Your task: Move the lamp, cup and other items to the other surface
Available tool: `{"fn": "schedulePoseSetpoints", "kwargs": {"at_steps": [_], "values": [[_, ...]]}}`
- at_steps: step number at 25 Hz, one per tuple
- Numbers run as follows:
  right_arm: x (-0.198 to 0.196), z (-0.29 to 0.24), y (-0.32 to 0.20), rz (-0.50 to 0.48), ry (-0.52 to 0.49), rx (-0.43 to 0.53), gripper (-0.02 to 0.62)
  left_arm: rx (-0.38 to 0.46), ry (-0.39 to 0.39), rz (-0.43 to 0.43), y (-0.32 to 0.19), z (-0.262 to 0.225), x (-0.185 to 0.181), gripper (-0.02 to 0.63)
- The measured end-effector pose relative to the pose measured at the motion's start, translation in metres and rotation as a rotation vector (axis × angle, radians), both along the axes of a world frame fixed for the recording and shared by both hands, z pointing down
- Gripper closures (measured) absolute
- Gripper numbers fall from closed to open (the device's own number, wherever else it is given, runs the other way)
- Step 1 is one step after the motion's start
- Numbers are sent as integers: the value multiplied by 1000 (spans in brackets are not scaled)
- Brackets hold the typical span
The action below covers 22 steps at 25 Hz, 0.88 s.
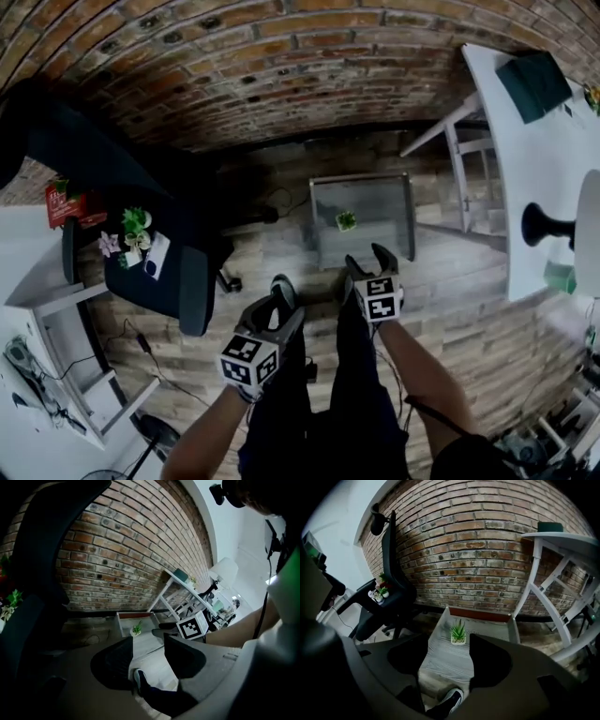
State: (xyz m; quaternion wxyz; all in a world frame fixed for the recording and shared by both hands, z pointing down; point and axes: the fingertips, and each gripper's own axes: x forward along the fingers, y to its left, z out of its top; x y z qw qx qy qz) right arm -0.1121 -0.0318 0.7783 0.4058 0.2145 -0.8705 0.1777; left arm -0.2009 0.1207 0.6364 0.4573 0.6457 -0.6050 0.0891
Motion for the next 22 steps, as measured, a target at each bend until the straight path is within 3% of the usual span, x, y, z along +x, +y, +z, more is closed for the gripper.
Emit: {"fn": "schedulePoseSetpoints", "kwargs": {"at_steps": [3,8,15,22], "values": [[-5,30,-3,47,20,5,311,-6,-12,65,-6,20,-11,402],[-17,85,-14,122,32,-25,311,-25,-2,65,-11,48,-28,402],[-36,147,-30,98,97,-17,286,-69,28,82,-6,91,-38,402],[-43,185,-47,105,83,-5,270,-64,37,94,-24,110,-43,402]]}}
